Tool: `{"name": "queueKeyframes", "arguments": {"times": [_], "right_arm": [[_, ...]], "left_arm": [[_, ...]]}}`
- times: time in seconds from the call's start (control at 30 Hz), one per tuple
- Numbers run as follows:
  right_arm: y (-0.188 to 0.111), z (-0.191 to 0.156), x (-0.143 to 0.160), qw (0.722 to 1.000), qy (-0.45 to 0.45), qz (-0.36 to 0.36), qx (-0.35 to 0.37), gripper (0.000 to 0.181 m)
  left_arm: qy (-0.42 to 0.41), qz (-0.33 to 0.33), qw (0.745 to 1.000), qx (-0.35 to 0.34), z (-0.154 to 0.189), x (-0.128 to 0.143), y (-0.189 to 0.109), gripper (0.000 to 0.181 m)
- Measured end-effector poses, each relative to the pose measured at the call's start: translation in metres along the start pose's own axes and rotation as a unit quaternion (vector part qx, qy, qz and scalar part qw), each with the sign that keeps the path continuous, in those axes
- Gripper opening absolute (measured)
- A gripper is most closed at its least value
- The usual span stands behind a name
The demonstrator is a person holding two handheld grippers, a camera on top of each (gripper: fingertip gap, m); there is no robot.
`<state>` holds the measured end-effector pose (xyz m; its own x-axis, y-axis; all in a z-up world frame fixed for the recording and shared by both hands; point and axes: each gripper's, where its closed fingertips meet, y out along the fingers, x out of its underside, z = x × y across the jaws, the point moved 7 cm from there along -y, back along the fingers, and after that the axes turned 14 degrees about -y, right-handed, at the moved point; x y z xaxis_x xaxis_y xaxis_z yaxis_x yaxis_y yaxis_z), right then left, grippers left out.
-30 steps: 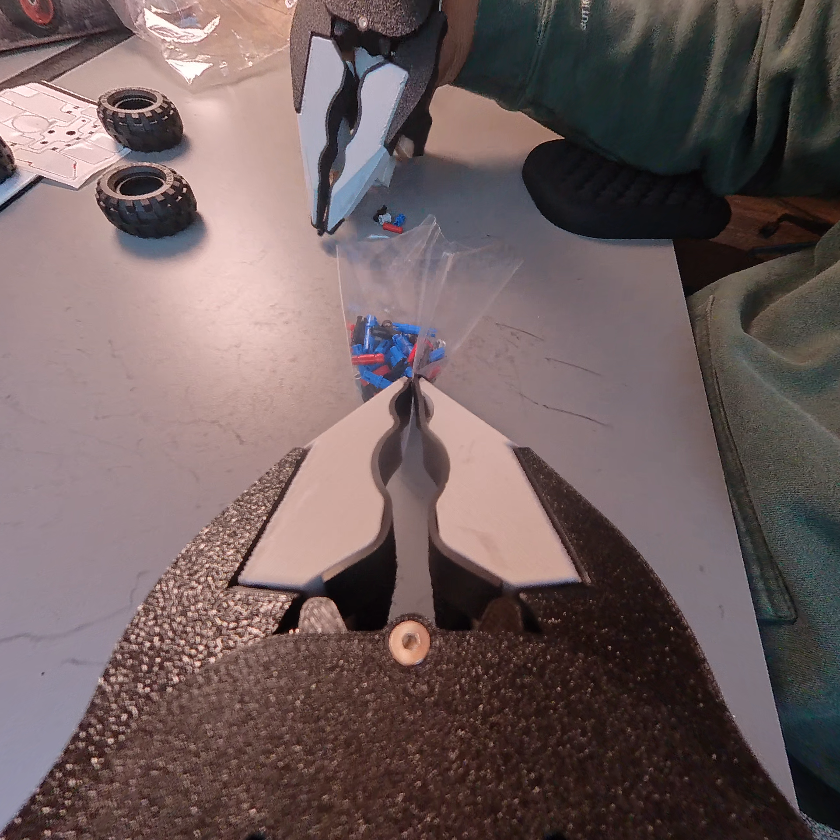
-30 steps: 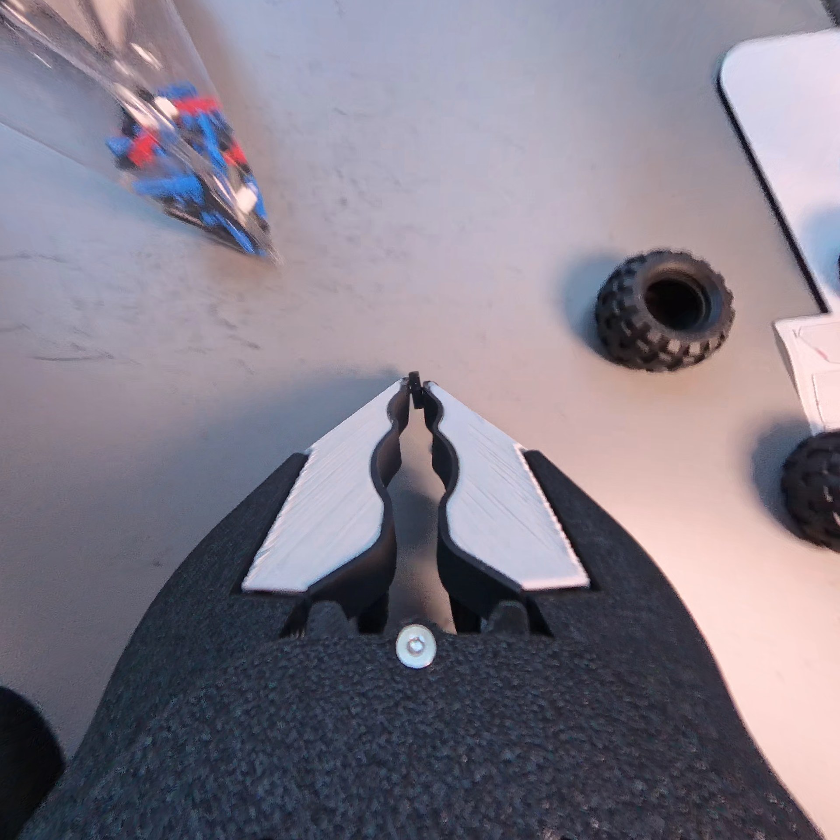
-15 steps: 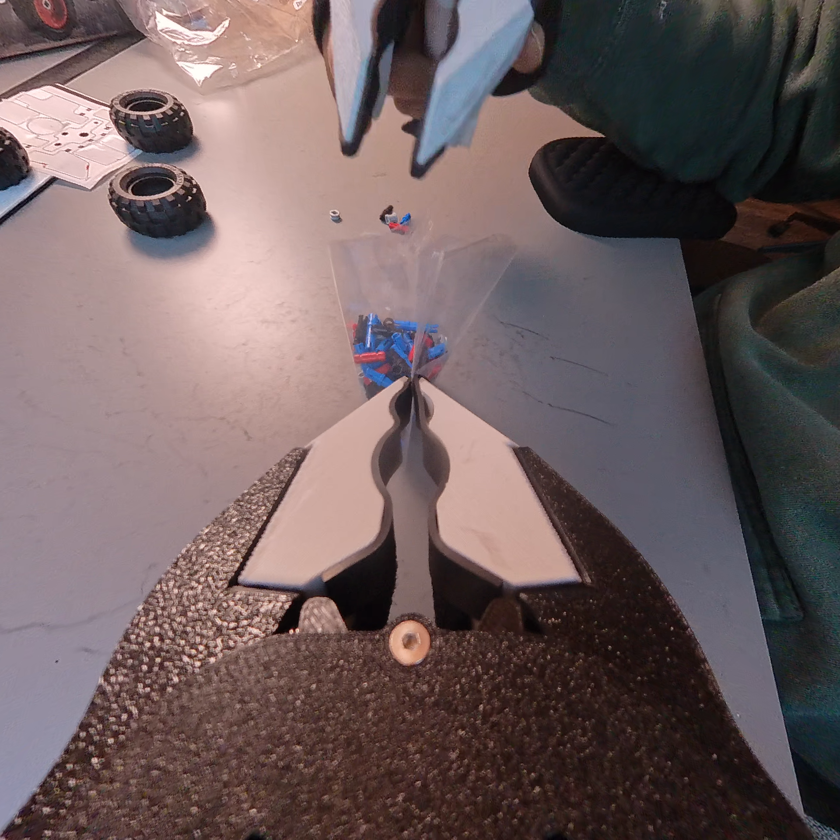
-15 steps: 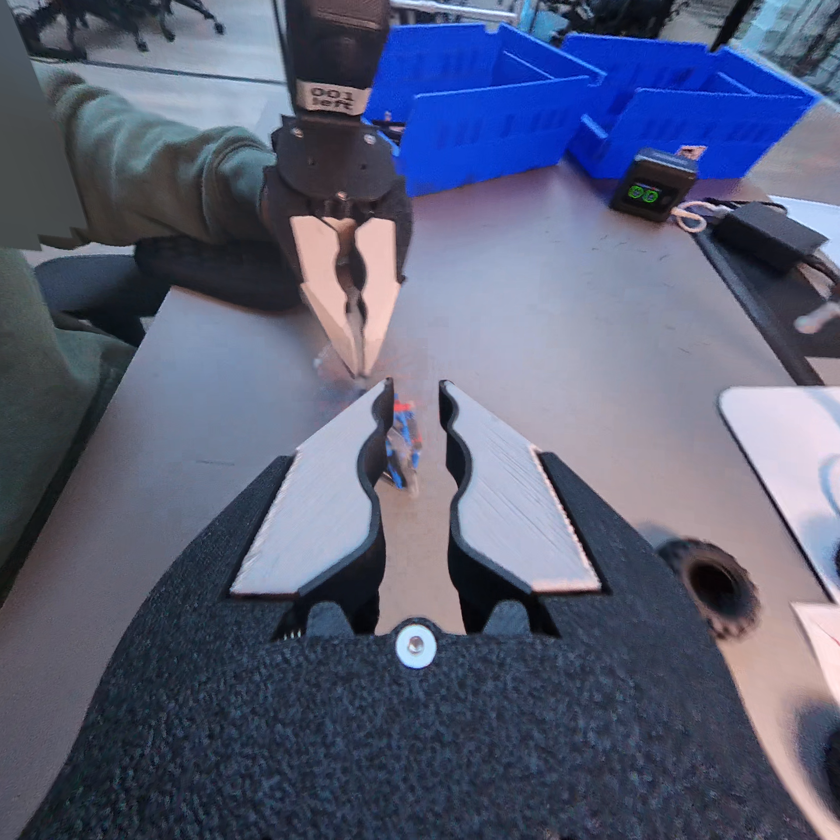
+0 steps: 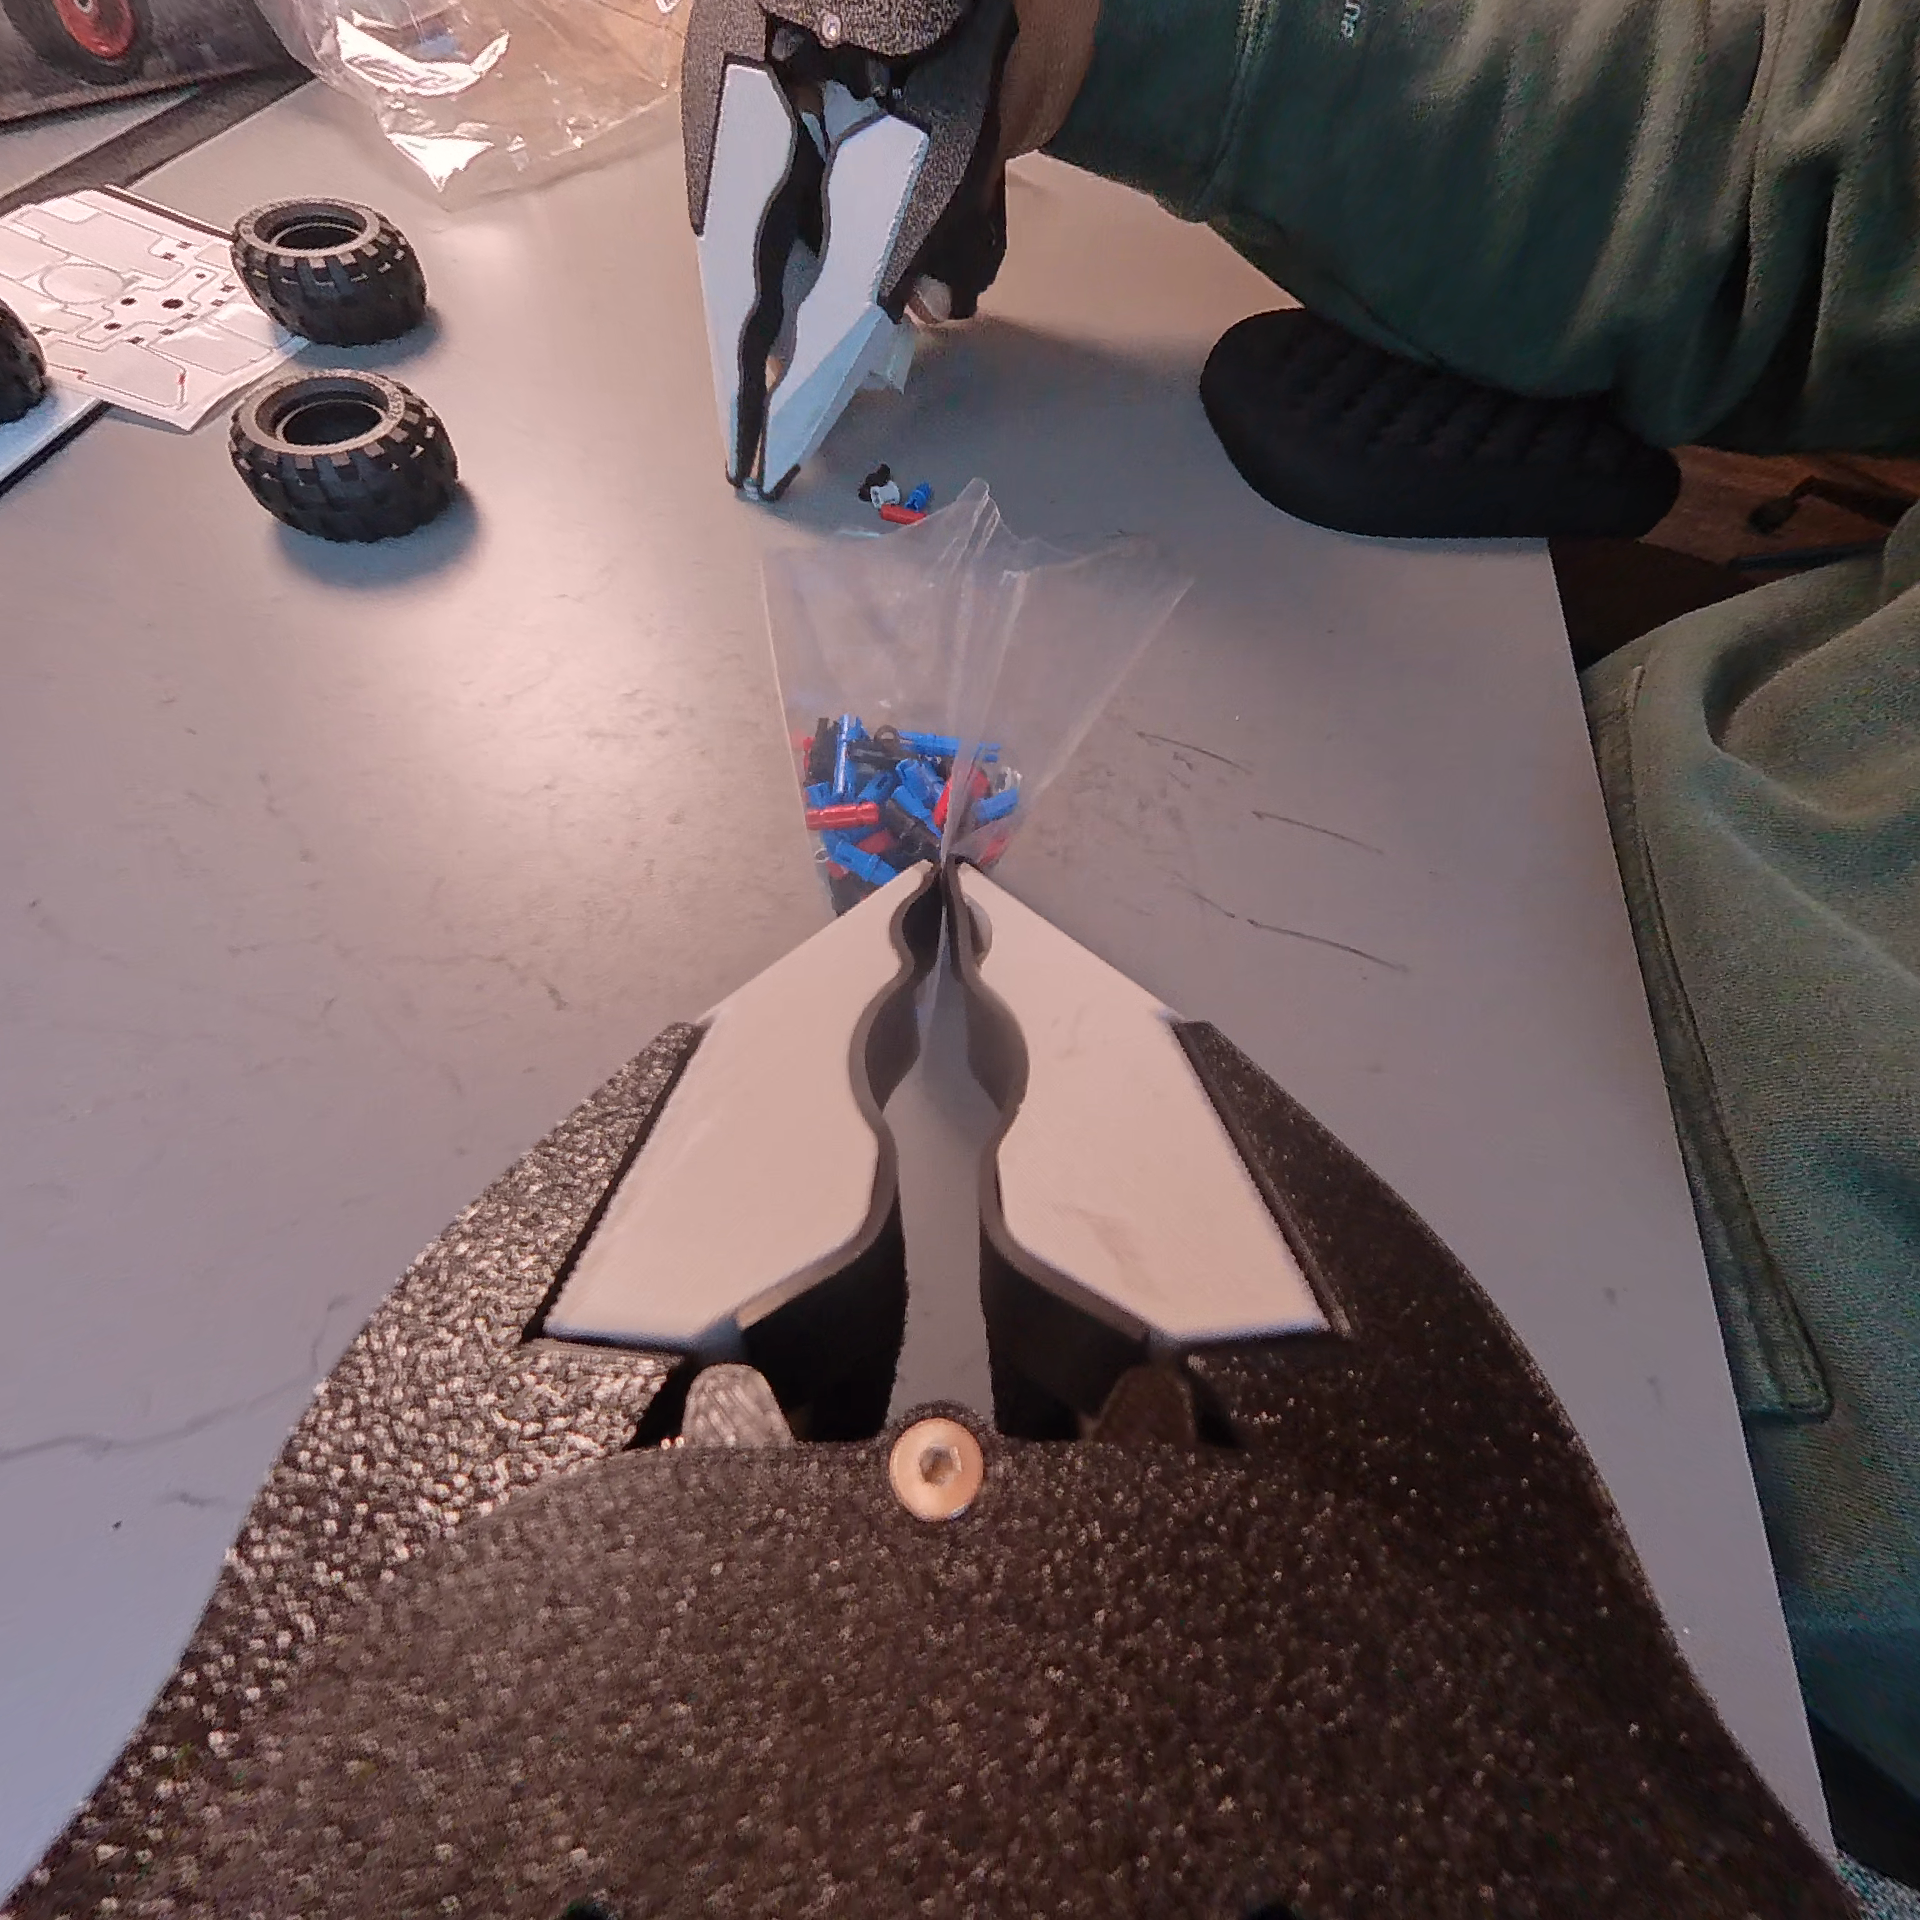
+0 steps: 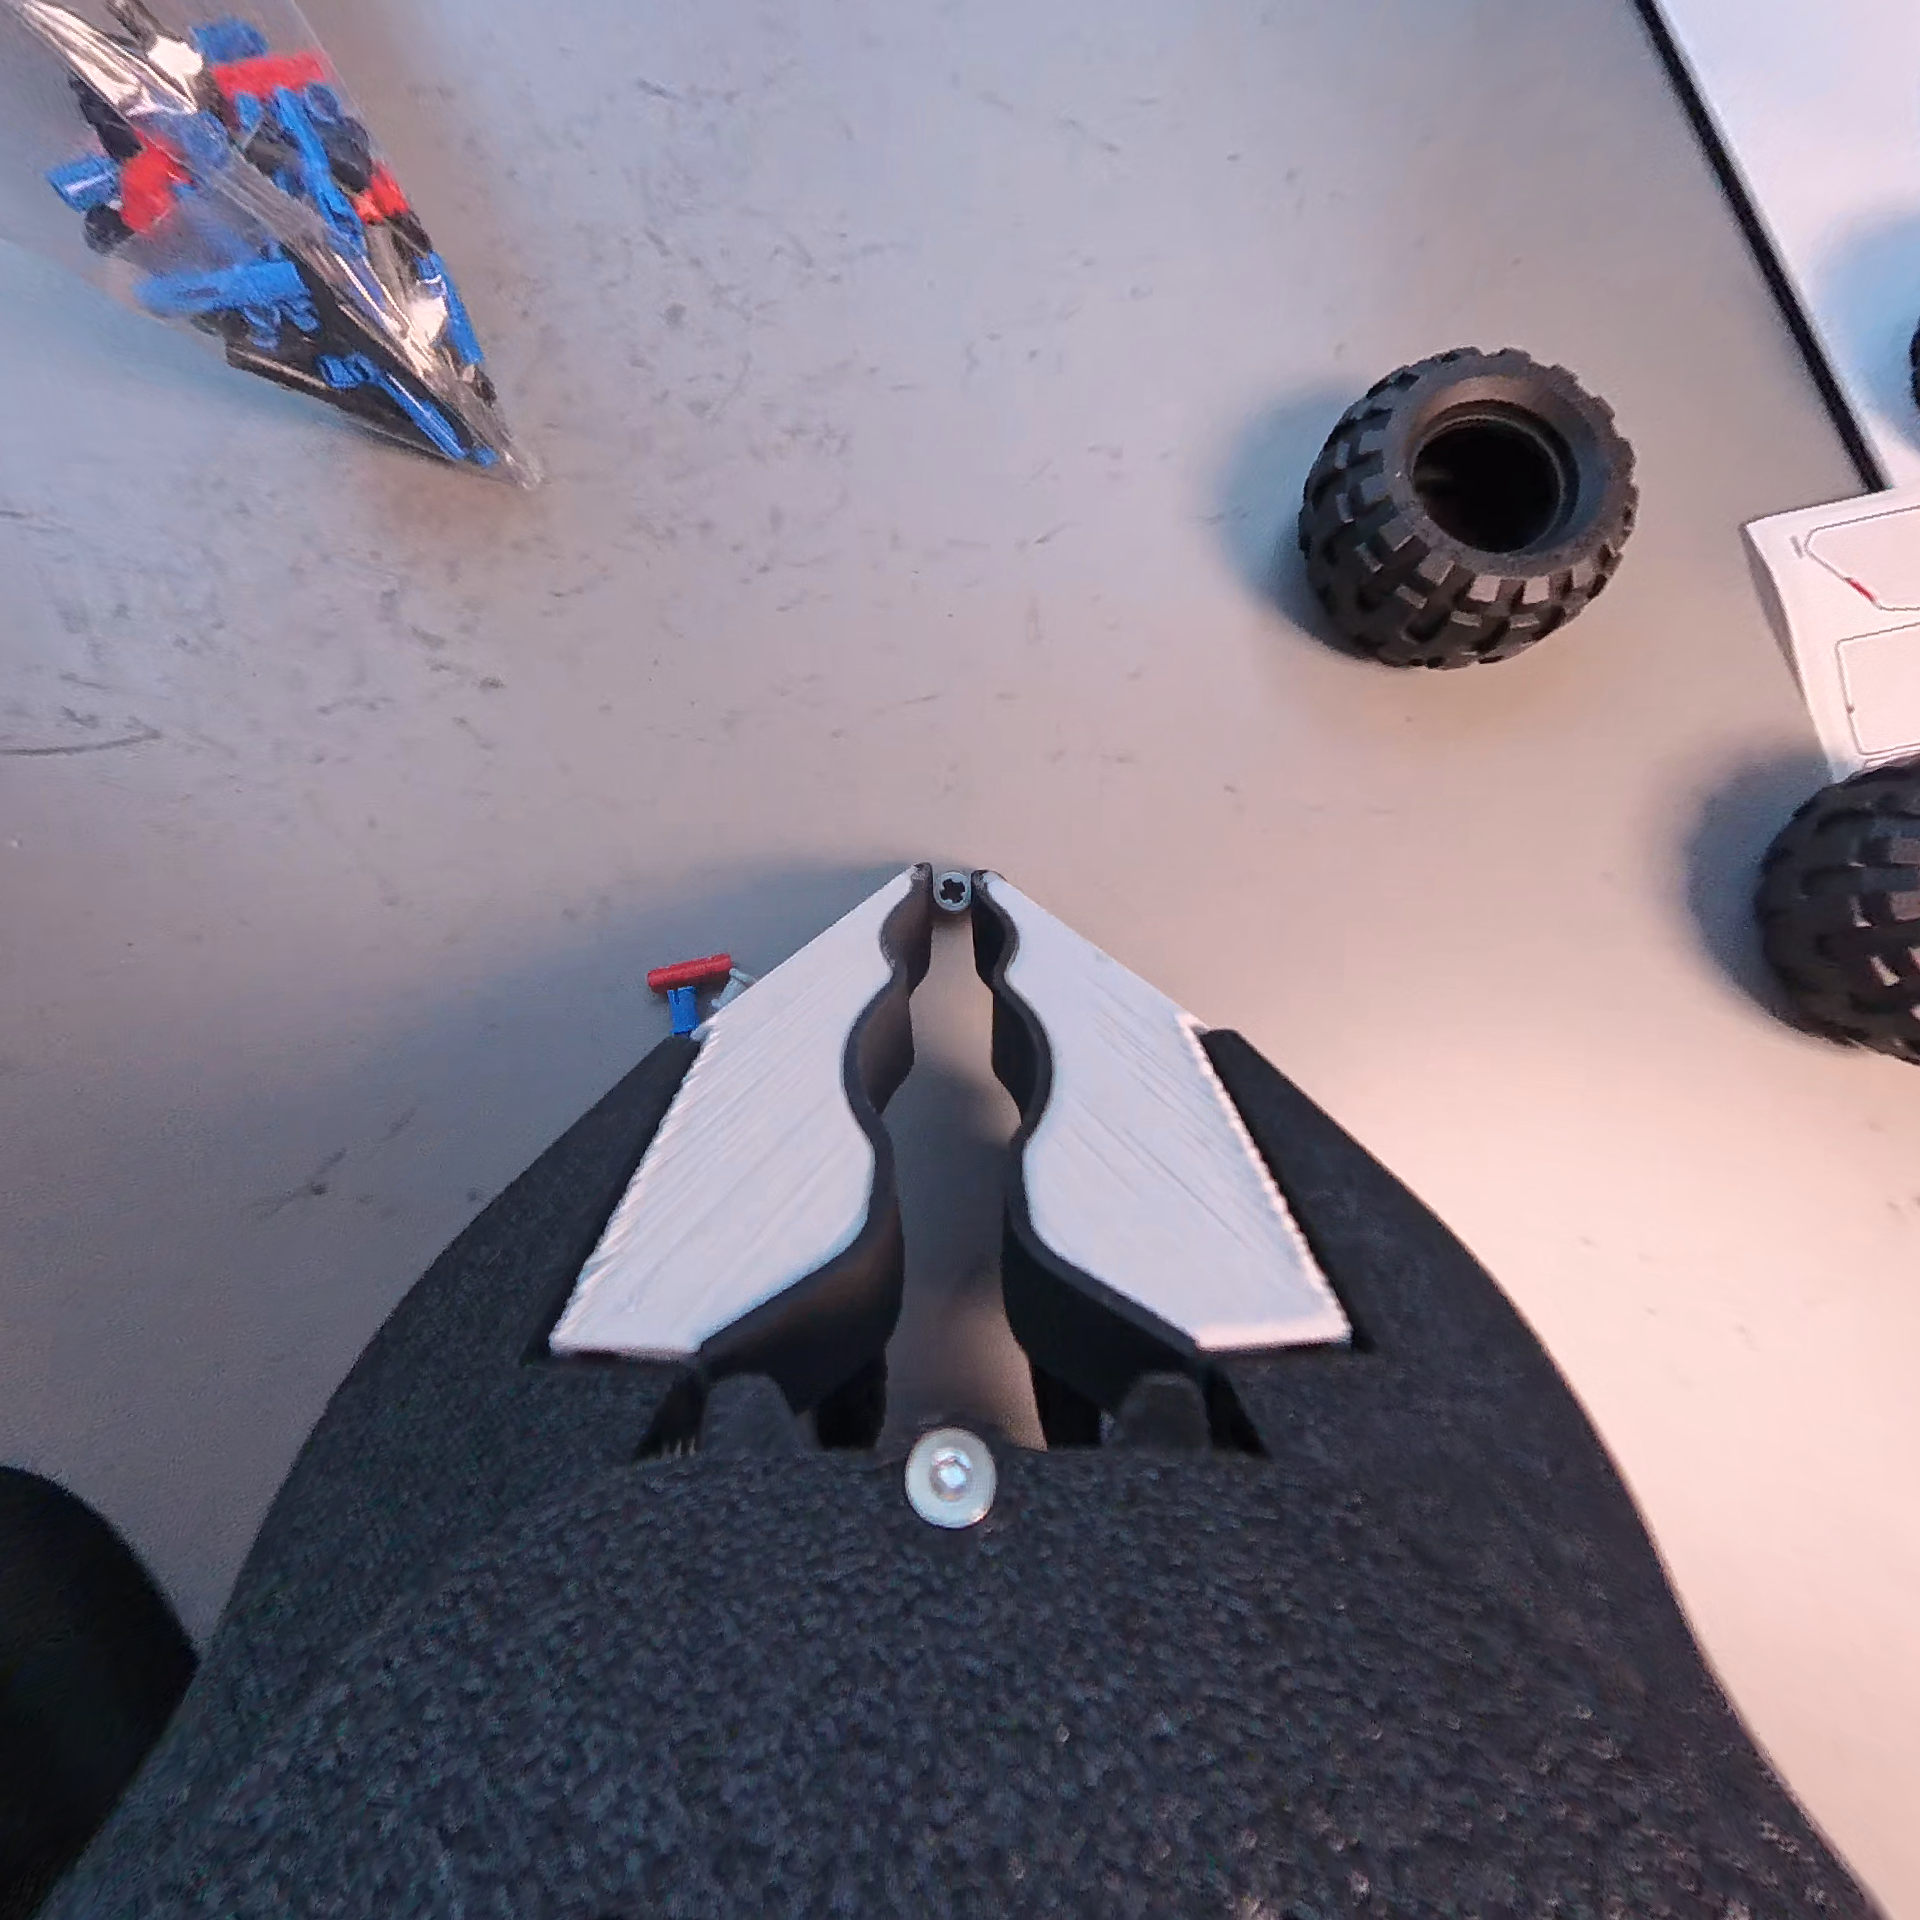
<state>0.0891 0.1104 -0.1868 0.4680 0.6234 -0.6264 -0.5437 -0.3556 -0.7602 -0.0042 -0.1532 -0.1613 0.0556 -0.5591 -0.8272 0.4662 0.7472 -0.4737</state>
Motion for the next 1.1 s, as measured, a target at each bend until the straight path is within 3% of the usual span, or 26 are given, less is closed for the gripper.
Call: {"name": "queueKeyframes", "arguments": {"times": [0.1, 0.27, 0.37, 0.43, 0.53, 0.67, 0.8, 1.1], "right_arm": [[-0.006, -0.007, -0.026, 0.998, -0.013, 0.061, -0.001, 0.006], [-0.023, -0.053, -0.126, 0.964, -0.097, 0.241, -0.051, 0.006], [0.001, -0.072, -0.145, 0.967, -0.147, 0.203, -0.052, 0.011], [0.006, -0.074, -0.143, 0.966, -0.134, 0.209, -0.068, 0.022], [-0.018, -0.053, -0.123, 0.971, -0.082, 0.222, -0.036, 0.019], [-0.03, -0.035, -0.049, 0.995, -0.057, 0.077, 0.018, 0.027], [-0.023, -0.037, 0.002, 0.999, 0.002, 0.033, 0.003, 0.031], [-0.016, -0.046, 0.012, 1.0, 0.005, 0.029, 0.012, 0.02]], "left_arm": [[0.001, -0.001, 1.0, 0.001, 0.0, 0.0, 0.0, 0.0], [-0.002, 0.0, 1.0, 0.002, -0.001, 0.0, 0.0, 0.0], [-0.002, 0.001, 1.0, 0.0, -0.001, 0.0, 0.0, 0.0], [-0.001, 0.001, 1.0, -0.001, 0.0, 0.0, 0.0, 0.0], [0.0, 0.0, 1.0, -0.003, 0.0, 0.0, -0.001, 0.0], [-0.001, -0.001, 1.0, 0.001, -0.001, 0.0, 0.0, 0.0], [-0.001, -0.002, 1.0, 0.003, 0.0, 0.0, 0.002, 0.0], [-0.006, -0.001, 1.0, 0.001, -0.001, 0.001, 0.003, 0.0]]}}
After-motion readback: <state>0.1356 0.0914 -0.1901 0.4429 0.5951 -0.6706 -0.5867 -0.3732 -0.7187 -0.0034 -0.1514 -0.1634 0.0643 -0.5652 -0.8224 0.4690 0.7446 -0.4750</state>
